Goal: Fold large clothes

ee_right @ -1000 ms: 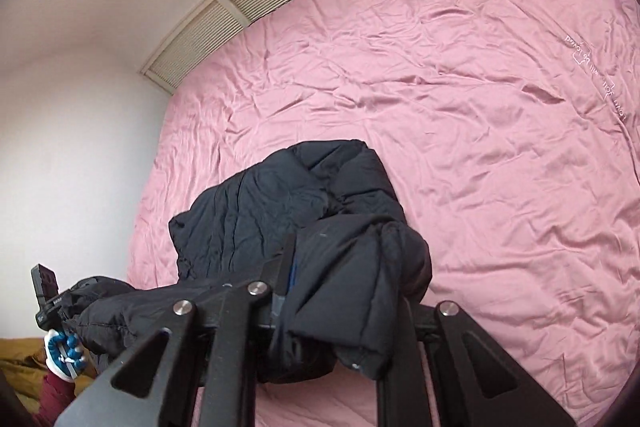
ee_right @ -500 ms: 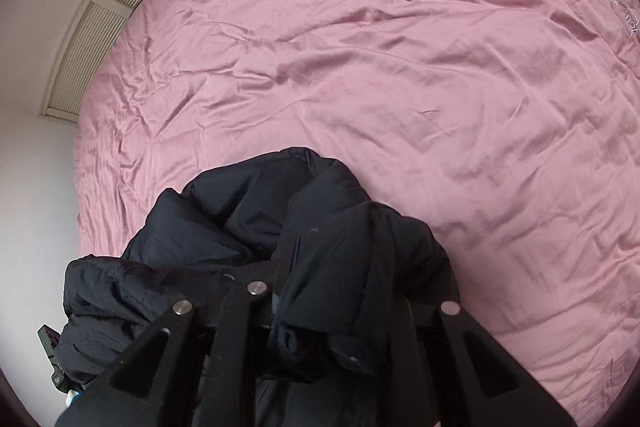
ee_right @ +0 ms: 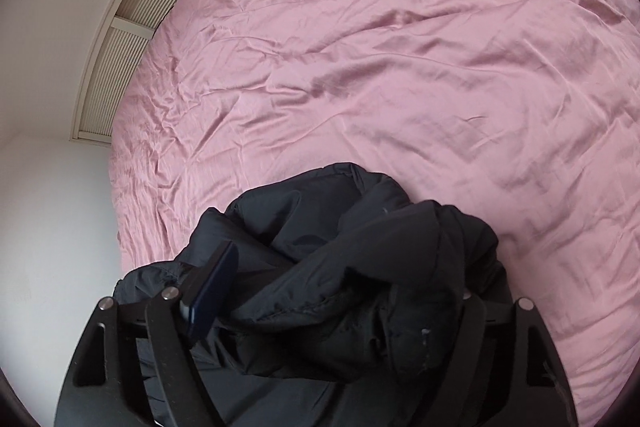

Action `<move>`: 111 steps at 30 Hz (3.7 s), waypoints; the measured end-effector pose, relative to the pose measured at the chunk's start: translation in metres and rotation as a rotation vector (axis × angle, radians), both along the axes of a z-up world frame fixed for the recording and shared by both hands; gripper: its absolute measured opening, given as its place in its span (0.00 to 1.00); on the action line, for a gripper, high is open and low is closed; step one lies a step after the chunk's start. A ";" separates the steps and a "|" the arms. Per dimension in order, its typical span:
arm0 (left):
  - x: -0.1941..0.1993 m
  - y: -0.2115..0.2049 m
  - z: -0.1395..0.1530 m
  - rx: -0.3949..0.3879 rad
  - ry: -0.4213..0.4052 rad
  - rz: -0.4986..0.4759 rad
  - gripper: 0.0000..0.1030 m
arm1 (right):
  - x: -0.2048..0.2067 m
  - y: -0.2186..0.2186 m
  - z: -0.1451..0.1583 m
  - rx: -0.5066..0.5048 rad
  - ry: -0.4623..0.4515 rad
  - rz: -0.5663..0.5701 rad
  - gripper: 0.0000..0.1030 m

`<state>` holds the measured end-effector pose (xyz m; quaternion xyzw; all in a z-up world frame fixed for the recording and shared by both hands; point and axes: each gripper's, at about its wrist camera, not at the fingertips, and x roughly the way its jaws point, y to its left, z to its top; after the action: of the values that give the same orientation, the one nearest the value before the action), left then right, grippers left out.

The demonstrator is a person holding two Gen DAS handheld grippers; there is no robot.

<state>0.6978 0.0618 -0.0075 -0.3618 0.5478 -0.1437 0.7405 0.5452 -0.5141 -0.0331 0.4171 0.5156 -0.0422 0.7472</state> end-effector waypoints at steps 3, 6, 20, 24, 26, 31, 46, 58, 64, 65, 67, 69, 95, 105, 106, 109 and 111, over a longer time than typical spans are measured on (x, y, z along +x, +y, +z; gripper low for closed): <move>0.000 0.004 0.014 -0.004 -0.007 0.005 0.59 | -0.002 -0.004 0.016 0.027 -0.042 -0.013 0.88; -0.002 0.008 0.028 -0.006 -0.025 0.009 0.63 | -0.006 -0.010 0.033 0.051 -0.076 -0.036 0.91; -0.018 0.016 0.099 0.107 -0.150 0.019 0.75 | -0.039 -0.012 0.121 -0.070 -0.218 0.015 0.95; -0.033 -0.009 0.112 0.236 -0.207 -0.031 0.77 | -0.049 0.020 0.129 -0.146 -0.243 0.111 0.95; -0.042 -0.025 0.112 0.284 -0.234 -0.060 0.77 | -0.055 0.038 0.130 -0.175 -0.257 0.154 0.95; -0.064 -0.069 0.099 0.366 -0.275 -0.119 0.78 | -0.066 0.089 0.126 -0.253 -0.271 0.265 0.95; -0.064 -0.222 0.022 0.580 -0.419 -0.384 0.79 | -0.048 0.223 0.068 -0.534 -0.317 0.515 0.95; 0.068 -0.253 -0.089 0.672 -0.254 -0.371 0.89 | 0.089 0.200 -0.042 -0.483 -0.118 0.506 1.00; 0.095 -0.256 -0.128 0.670 -0.238 -0.359 0.90 | 0.118 0.192 -0.089 -0.456 -0.088 0.491 1.00; 0.098 -0.257 -0.132 0.671 -0.239 -0.355 0.90 | 0.123 0.191 -0.095 -0.456 -0.091 0.490 1.00; 0.105 -0.259 -0.140 0.673 -0.237 -0.347 0.91 | 0.129 0.189 -0.103 -0.455 -0.095 0.487 1.00; 0.107 -0.259 -0.142 0.668 -0.234 -0.346 0.92 | 0.131 0.189 -0.107 -0.454 -0.096 0.484 1.00; 0.038 -0.182 -0.086 0.777 -0.325 -0.335 0.99 | 0.046 0.115 -0.052 -0.541 -0.096 0.447 1.00; 0.103 -0.206 -0.123 0.793 -0.249 -0.334 1.00 | 0.115 0.103 -0.096 -0.520 0.002 0.400 1.00; 0.105 -0.207 -0.126 0.797 -0.248 -0.328 1.00 | 0.118 0.104 -0.100 -0.527 0.006 0.398 1.00; 0.107 -0.209 -0.134 0.809 -0.253 -0.316 1.00 | 0.123 0.106 -0.108 -0.551 0.007 0.396 1.00; 0.109 -0.209 -0.139 0.811 -0.245 -0.319 1.00 | 0.126 0.106 -0.112 -0.552 0.007 0.392 1.00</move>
<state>0.8070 -0.1473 -0.1461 0.0662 0.5170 -0.0718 0.8504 0.6710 -0.4080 -0.1448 0.0920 0.5579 -0.0371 0.8239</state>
